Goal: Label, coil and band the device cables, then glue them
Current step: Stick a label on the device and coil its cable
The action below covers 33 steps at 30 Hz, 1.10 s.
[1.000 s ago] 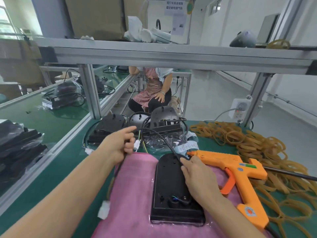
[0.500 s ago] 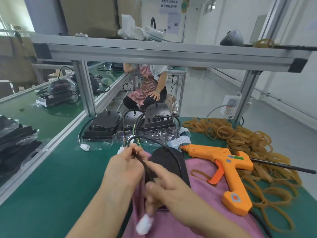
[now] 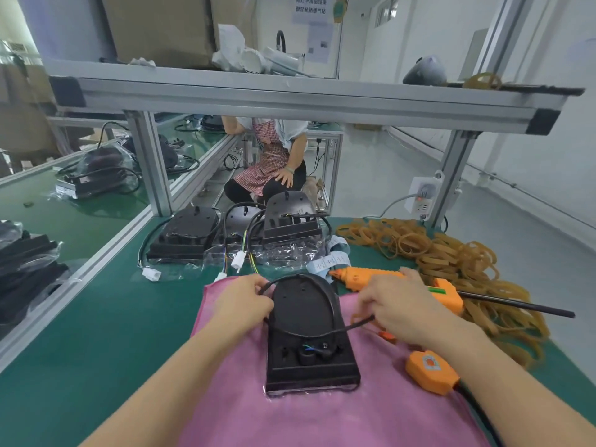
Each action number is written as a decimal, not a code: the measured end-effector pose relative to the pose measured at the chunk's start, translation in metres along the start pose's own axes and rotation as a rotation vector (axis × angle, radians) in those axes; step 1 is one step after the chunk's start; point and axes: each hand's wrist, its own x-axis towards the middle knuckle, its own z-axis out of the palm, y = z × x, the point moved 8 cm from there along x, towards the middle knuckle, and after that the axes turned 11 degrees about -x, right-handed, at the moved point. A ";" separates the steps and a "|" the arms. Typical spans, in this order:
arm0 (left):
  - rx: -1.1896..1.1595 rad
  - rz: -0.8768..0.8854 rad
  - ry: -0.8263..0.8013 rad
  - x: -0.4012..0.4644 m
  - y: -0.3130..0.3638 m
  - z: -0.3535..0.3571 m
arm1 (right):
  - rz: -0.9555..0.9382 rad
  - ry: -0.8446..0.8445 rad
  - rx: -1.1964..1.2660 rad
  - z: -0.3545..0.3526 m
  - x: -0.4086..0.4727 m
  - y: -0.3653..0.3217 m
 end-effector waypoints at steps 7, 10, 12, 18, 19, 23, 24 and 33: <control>0.167 0.195 0.062 0.000 0.012 0.023 | 0.203 0.257 0.492 0.028 0.031 -0.024; 0.058 0.218 0.174 -0.003 0.008 0.016 | 0.229 0.351 0.513 0.030 0.037 -0.025; -0.015 0.238 0.231 -0.007 0.006 0.013 | 0.215 0.376 0.526 0.028 0.042 -0.030; -0.151 0.190 0.251 -0.005 0.010 0.001 | 0.193 0.335 0.436 0.034 0.051 -0.038; -0.161 0.163 0.221 -0.003 0.013 0.000 | 0.190 0.338 0.432 0.035 0.050 -0.039; -0.272 0.106 0.114 -0.009 0.016 -0.002 | 0.156 0.351 0.475 0.037 0.047 -0.041; -0.302 0.103 0.074 -0.015 0.014 0.002 | 0.146 0.338 0.483 0.038 0.048 -0.041; -0.214 0.178 0.241 -0.054 0.003 0.018 | -0.270 -0.014 0.681 0.030 0.004 -0.052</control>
